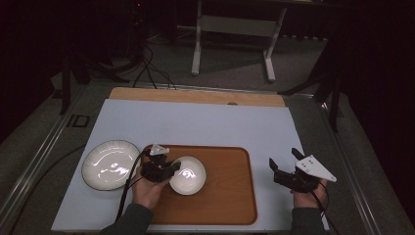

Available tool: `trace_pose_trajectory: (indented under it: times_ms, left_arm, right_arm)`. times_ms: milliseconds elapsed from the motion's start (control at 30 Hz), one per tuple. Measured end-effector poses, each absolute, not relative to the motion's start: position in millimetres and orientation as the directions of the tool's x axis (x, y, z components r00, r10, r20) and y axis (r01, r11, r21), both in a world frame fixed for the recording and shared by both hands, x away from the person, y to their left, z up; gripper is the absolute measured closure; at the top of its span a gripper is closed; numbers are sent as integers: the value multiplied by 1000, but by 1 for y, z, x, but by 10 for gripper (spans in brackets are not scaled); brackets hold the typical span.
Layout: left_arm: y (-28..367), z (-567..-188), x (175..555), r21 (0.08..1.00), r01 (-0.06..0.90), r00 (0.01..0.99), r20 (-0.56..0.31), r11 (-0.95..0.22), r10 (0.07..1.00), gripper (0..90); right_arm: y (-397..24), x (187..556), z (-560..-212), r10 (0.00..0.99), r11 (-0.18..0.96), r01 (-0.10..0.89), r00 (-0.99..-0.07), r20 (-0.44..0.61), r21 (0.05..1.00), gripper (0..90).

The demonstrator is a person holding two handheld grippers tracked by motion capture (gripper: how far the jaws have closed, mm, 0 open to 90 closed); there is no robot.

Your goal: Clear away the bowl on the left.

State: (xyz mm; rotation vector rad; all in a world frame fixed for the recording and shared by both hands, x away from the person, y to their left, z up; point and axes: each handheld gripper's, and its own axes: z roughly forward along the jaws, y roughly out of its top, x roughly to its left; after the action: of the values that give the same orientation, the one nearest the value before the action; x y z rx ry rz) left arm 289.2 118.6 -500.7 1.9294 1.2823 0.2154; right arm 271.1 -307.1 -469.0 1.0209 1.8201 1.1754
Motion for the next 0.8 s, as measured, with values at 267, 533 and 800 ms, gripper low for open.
trace_pose_trajectory:
  times_ms: [267, 533, 800]
  left_arm:
    - [115, -510, 292, 654, 739, 451, -304, -161, 839, 805]
    - [116, -514, 295, 624, 762, 440, -298, -176, 847, 775]
    - [114, -516, 296, 593, 784, 449, -333, -187, 829, 739]
  right_arm:
    - [-307, 271, -469, 894, 270, 231, -420, -154, 935, 140]
    - [-307, 271, -470, 894, 272, 233, -420, -155, 934, 140]
    - [-307, 271, -470, 895, 272, 234, -419, -156, 933, 140]
